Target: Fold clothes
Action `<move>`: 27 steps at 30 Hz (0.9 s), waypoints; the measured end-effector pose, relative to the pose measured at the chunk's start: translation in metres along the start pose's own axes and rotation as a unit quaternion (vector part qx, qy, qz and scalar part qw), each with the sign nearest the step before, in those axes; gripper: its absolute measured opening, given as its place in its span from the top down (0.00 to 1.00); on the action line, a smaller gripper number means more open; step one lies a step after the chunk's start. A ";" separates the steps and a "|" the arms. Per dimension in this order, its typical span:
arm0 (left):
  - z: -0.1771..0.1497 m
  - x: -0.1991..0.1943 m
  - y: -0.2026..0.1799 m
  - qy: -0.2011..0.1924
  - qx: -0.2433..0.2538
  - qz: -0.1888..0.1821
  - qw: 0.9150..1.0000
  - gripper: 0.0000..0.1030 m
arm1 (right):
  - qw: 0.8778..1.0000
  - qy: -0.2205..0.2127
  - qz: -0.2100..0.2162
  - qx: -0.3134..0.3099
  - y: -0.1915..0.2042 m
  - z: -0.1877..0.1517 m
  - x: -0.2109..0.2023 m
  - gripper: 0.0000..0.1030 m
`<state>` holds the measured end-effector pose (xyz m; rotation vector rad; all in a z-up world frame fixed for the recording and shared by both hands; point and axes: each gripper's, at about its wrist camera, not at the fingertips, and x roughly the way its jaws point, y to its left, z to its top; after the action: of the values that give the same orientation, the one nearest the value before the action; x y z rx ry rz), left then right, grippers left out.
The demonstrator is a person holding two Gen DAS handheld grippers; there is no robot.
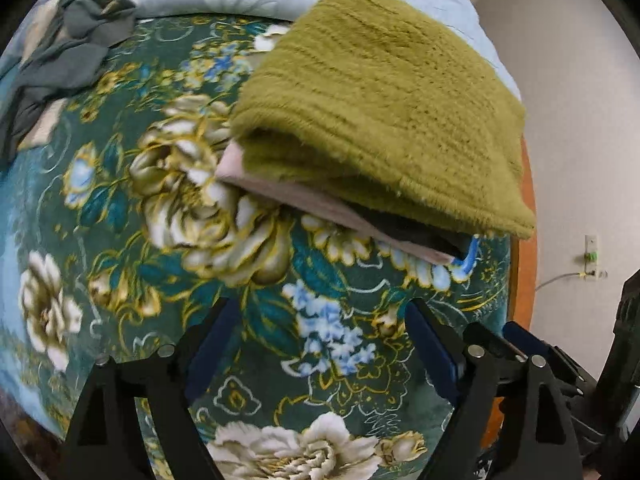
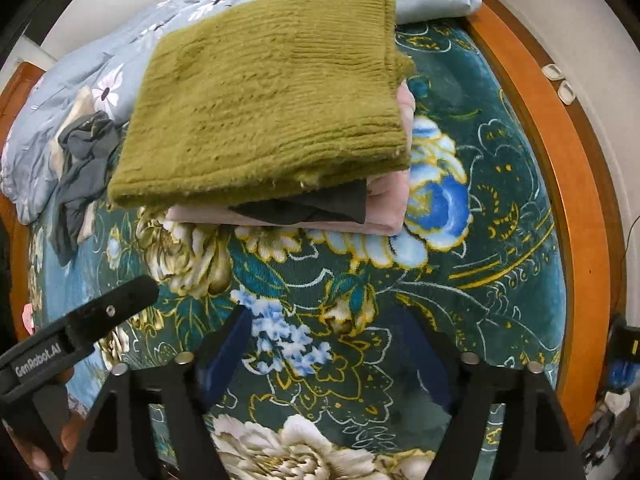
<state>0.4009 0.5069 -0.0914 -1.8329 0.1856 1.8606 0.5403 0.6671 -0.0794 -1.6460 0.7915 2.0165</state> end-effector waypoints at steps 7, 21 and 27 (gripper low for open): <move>-0.018 0.005 -0.009 0.016 0.010 0.072 0.997 0.16 | 1.000 -0.020 0.013 -0.016 -0.007 -0.008 0.009 0.00; -0.022 -0.007 -0.023 -0.087 -0.028 0.172 0.981 0.13 | 0.994 -0.080 0.016 -0.069 -0.022 -0.004 0.017 0.00; -0.022 0.001 -0.032 -0.117 -0.004 0.207 0.971 0.13 | 0.991 -0.090 0.019 -0.100 -0.021 0.000 0.029 0.00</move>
<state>0.4355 0.5251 -0.0862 -1.6503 0.5093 2.3448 0.5480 0.6818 -0.1110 -1.5328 0.5771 2.2963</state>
